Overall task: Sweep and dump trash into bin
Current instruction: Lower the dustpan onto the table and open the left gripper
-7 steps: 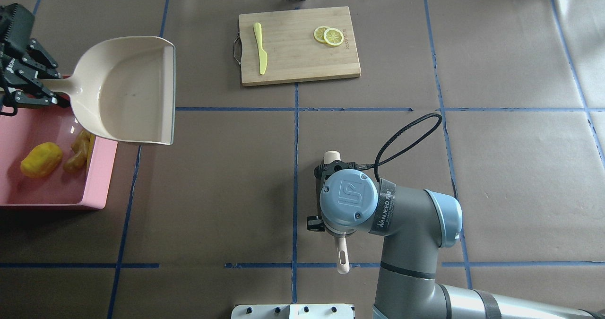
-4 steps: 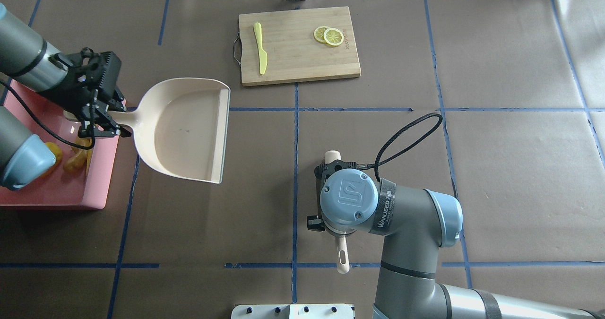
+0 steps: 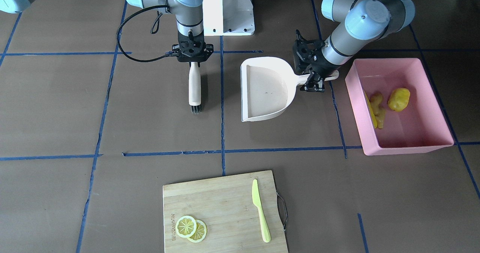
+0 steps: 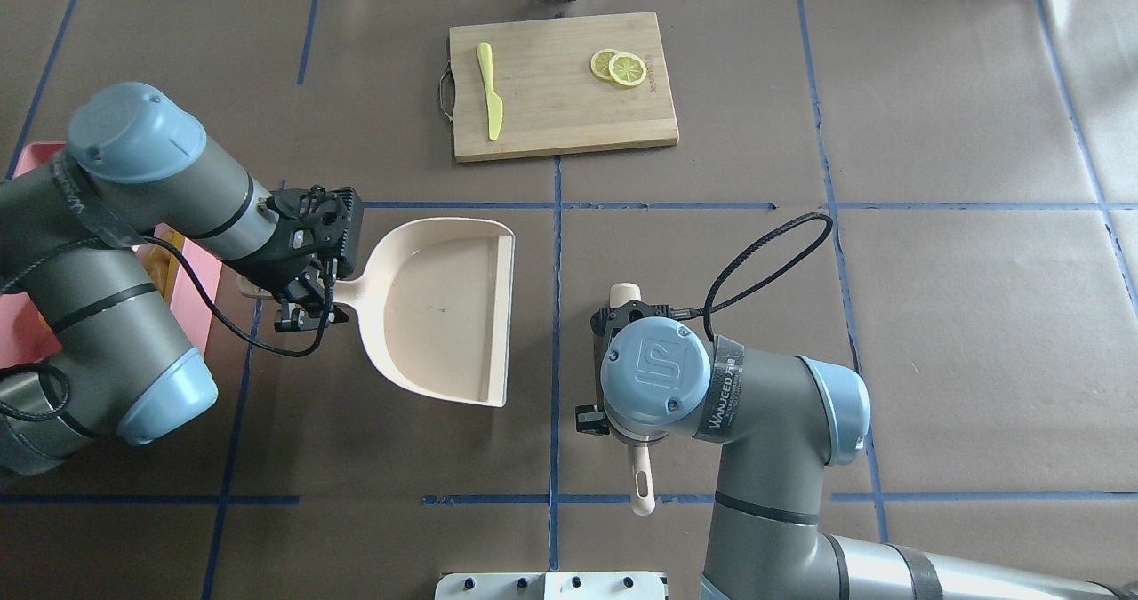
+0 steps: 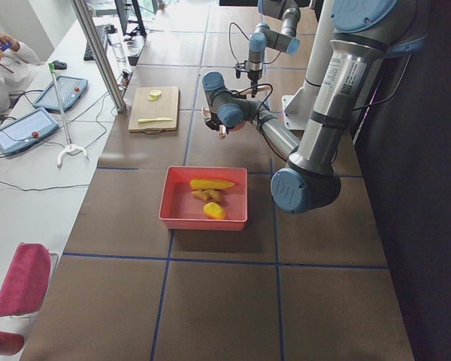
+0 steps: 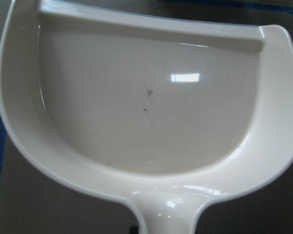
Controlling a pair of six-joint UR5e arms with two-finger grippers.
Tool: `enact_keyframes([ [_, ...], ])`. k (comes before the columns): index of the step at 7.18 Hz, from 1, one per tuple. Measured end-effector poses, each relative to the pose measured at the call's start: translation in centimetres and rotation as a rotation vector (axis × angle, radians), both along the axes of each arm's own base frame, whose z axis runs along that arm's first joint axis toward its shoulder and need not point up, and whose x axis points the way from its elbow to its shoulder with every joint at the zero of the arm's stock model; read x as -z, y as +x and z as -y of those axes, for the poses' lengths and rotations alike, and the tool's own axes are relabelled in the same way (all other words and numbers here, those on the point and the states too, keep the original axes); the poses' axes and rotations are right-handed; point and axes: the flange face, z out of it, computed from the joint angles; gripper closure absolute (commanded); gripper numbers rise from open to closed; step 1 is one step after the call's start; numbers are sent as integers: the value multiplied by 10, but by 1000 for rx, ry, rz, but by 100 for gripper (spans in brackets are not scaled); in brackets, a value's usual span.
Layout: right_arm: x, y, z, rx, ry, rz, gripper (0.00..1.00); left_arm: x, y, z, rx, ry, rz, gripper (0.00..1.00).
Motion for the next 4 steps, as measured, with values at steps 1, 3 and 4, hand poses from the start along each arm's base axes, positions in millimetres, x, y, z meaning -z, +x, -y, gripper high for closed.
enact_keyframes([
  [1, 0, 0, 0, 0, 0, 0, 100, 5, 19, -9, -4, 3, 8, 94],
  [3, 0, 0, 0, 0, -1, 0, 100, 8, 48, -15, -17, 10, 15, 83],
  [4, 0, 0, 0, -1, -2, 0, 100, 4, 57, -14, -20, 12, 14, 71],
])
